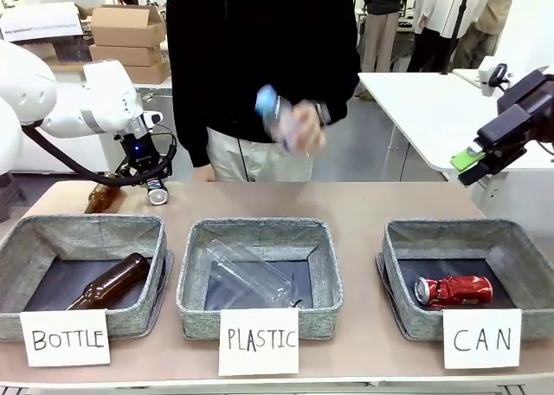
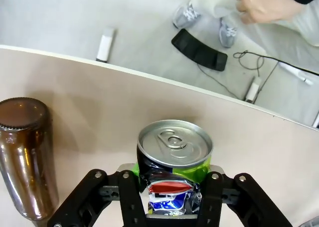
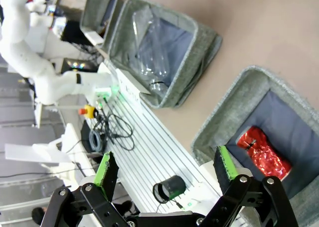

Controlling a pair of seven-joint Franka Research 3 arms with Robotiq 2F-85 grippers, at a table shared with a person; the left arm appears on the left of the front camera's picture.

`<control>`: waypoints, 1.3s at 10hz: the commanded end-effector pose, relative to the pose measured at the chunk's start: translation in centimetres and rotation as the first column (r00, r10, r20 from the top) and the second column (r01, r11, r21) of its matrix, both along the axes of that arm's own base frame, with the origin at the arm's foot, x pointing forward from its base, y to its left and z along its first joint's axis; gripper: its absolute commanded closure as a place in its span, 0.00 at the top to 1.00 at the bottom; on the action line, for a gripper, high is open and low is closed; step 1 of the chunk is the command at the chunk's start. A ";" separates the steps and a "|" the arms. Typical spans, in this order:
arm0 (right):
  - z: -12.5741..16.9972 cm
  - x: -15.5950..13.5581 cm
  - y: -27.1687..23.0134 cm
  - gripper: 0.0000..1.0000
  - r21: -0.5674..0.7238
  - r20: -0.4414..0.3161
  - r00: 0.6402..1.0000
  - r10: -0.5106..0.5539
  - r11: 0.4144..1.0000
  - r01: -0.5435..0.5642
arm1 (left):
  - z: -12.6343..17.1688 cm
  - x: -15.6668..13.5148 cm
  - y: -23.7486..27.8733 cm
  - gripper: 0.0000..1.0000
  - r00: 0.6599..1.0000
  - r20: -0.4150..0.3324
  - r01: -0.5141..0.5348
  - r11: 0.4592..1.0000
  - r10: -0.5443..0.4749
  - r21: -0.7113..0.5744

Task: Sort the can waste into the basket.
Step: Pick up the can waste from the table and place it in the right Fabric basket.

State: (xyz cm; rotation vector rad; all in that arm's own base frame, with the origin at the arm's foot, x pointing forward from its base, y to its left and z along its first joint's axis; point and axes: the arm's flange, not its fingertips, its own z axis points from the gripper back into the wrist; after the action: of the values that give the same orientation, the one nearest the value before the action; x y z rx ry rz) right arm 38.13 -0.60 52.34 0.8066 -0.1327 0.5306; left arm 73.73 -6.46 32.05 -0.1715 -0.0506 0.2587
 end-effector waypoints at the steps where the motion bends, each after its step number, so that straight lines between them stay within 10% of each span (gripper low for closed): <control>1: 0.3 -0.1 0.0 1.00 -0.016 -0.010 1.000 -0.012 1.000 0.012 | 2.0 -0.4 0.1 0.00 1.000 0.005 -0.019 1.000 0.019 -0.021; 5: 0.3 -0.1 0.0 1.00 -0.016 -0.010 1.000 -0.012 1.000 0.012 | 16.6 -17.2 -1.9 0.00 0.966 -0.153 0.180 0.969 -0.206 -0.168; 9: 0.3 -0.1 0.0 1.00 -0.016 -0.010 1.000 -0.012 1.000 0.012 | 18.7 -32.8 0.2 0.00 0.906 -0.089 0.406 0.908 -0.415 -0.103; 13: 0.3 -0.1 0.0 1.00 -0.016 -0.010 1.000 -0.012 1.000 0.012 | 20.3 -30.2 -1.6 0.00 0.923 -0.140 0.339 0.929 -0.358 -0.147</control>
State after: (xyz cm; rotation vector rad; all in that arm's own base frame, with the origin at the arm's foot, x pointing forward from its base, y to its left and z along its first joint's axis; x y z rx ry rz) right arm 38.14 -0.63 52.38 0.8063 -0.1334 0.5303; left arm 42.23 -7.33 51.56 -0.2590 0.1363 -0.1036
